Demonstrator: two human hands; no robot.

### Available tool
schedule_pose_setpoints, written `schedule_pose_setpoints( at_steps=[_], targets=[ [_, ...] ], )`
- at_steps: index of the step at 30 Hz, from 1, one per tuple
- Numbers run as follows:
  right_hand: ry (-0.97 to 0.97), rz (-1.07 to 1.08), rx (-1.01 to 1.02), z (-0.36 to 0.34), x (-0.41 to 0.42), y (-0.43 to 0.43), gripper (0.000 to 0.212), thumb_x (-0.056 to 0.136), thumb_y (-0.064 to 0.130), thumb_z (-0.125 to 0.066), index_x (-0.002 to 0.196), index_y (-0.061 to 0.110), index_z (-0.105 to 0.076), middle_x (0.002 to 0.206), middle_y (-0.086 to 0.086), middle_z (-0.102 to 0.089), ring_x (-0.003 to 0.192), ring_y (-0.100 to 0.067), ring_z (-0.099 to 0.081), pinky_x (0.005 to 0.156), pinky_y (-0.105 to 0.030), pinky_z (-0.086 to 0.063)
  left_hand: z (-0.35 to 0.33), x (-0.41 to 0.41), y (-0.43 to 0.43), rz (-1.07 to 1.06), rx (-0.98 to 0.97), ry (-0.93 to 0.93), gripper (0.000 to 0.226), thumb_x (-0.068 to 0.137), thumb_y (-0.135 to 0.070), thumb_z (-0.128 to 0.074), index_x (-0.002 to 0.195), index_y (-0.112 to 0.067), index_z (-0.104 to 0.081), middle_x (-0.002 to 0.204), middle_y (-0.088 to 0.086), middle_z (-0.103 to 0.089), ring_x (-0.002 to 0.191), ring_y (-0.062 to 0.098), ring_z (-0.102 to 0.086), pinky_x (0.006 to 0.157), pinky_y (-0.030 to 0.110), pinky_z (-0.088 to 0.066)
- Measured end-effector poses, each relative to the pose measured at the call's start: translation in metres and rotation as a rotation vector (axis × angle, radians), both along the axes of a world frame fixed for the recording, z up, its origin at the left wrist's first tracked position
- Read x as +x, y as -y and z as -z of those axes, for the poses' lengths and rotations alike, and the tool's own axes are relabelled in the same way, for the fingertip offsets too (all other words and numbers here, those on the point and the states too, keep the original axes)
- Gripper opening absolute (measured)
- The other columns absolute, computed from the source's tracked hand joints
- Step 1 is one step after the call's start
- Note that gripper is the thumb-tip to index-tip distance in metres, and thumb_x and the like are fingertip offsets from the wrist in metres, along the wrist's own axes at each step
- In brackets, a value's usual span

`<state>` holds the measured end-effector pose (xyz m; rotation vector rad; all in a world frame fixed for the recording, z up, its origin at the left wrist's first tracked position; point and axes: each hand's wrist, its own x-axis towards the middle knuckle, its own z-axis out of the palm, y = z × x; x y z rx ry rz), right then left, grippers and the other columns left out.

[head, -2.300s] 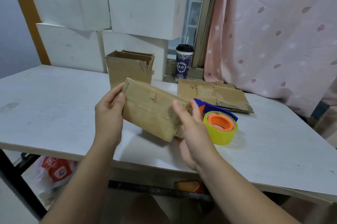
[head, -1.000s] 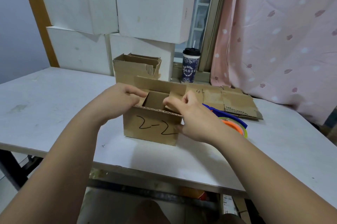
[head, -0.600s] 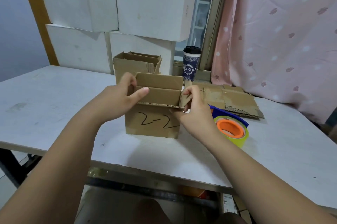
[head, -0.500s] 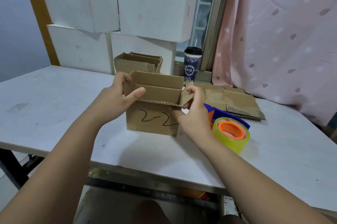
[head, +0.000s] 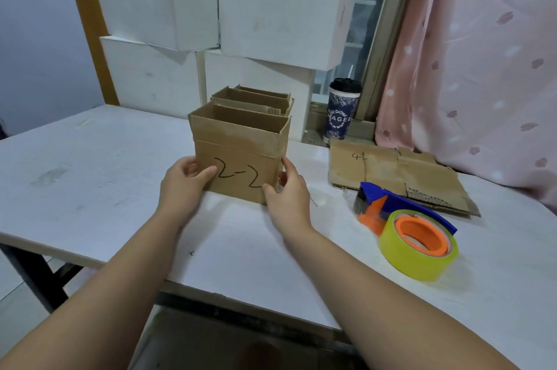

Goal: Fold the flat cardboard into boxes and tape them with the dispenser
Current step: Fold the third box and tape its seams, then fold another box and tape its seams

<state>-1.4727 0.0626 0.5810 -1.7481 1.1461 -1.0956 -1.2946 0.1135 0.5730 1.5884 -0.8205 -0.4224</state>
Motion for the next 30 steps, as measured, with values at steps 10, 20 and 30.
schedule_pose_setpoints(
  at_steps=[10,20,30],
  targets=[
    [-0.157,0.059,0.027,0.012,0.032,0.027,0.069,0.091,0.020,-0.059,0.147,0.034,-0.023,0.128,0.000,-0.043,0.100,-0.014,-0.051,0.087,-0.033,-0.044,0.003,0.007,0.025,-0.205,0.005,0.153,0.057,0.085,-0.035,-0.068,0.132,-0.021,-0.040,0.111,0.001,-0.050,0.096,0.017,-0.052,0.079,0.027,-0.038],
    [0.012,0.084,0.089,0.006,0.017,0.011,0.064,0.085,0.007,-0.059,0.138,0.028,-0.029,0.126,-0.003,-0.041,0.079,-0.006,-0.056,0.066,-0.020,-0.039,0.001,-0.015,0.014,-0.260,-0.058,0.379,0.035,0.085,-0.024,-0.064,0.108,-0.017,-0.038,0.111,0.003,-0.038,0.073,0.014,-0.046,0.061,0.025,-0.035],
    [-0.080,-0.082,-0.113,-0.054,-0.059,0.001,0.013,0.088,0.016,-0.055,0.095,0.027,-0.053,0.083,0.007,-0.061,0.077,-0.017,-0.059,0.059,-0.030,-0.045,-0.074,-0.135,0.033,0.122,-0.287,0.825,0.010,0.088,-0.010,-0.051,0.097,-0.016,-0.054,0.071,-0.007,-0.050,0.061,0.014,-0.047,0.051,0.021,-0.033]
  ],
)
